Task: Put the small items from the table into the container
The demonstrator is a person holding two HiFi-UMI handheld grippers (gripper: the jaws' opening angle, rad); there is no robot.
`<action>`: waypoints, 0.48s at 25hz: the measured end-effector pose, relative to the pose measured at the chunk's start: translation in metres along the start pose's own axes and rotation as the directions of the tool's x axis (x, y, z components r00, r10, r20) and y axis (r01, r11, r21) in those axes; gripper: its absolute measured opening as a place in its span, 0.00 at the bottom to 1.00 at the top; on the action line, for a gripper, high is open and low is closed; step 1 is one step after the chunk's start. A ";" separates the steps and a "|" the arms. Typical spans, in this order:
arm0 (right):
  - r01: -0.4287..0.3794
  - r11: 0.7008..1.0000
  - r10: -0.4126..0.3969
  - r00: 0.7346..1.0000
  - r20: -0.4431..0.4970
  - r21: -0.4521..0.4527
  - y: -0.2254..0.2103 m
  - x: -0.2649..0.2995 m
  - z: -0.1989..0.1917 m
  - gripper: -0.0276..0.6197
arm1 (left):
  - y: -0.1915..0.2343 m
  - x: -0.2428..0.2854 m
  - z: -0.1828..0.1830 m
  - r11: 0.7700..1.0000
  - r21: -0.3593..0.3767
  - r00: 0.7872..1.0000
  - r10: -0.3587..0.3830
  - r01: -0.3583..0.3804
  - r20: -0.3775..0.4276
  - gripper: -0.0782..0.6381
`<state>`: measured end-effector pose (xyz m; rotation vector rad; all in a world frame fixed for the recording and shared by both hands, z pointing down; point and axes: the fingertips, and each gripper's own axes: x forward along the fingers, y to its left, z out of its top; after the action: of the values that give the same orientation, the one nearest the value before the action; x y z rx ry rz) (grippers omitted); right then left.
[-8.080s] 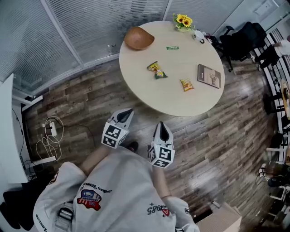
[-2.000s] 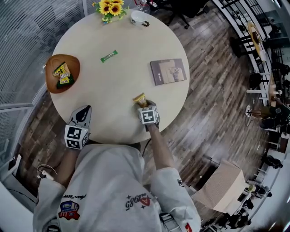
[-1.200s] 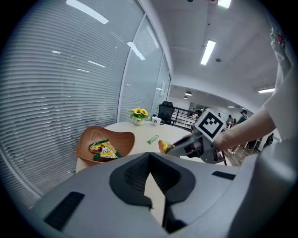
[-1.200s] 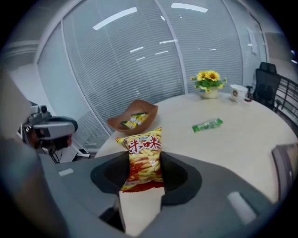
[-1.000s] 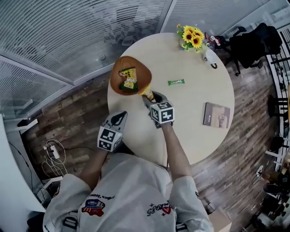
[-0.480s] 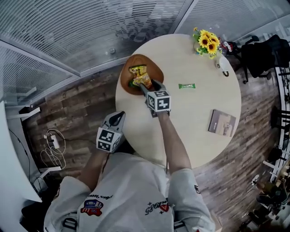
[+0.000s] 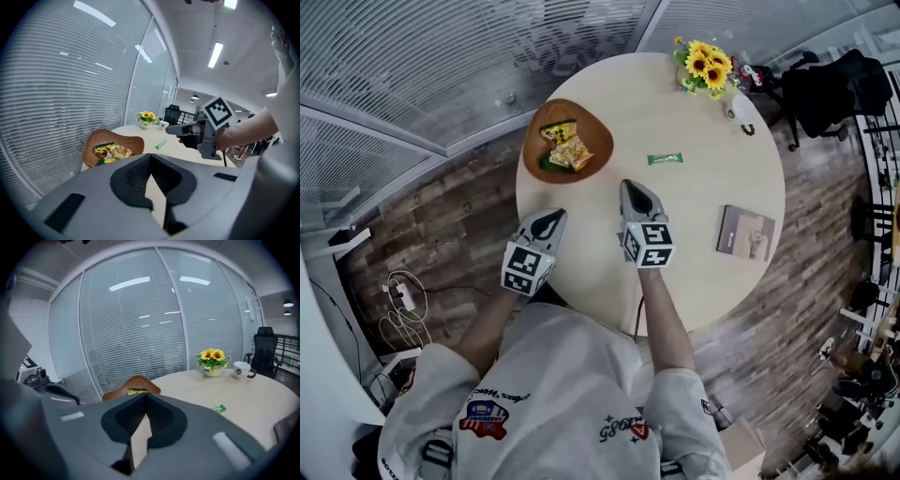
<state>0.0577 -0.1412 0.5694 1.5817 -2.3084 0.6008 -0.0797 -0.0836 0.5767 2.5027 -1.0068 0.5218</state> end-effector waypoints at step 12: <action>0.352 0.927 -0.352 0.936 -0.023 0.127 -0.036 -0.143 -0.097 0.05 | -0.073 0.048 -0.004 0.982 0.094 0.985 -0.155 0.161 -0.074 0.12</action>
<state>0.1429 0.0114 0.5966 1.9936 -1.9448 0.6669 0.0039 -0.0607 0.5875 2.6068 -0.7665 0.6151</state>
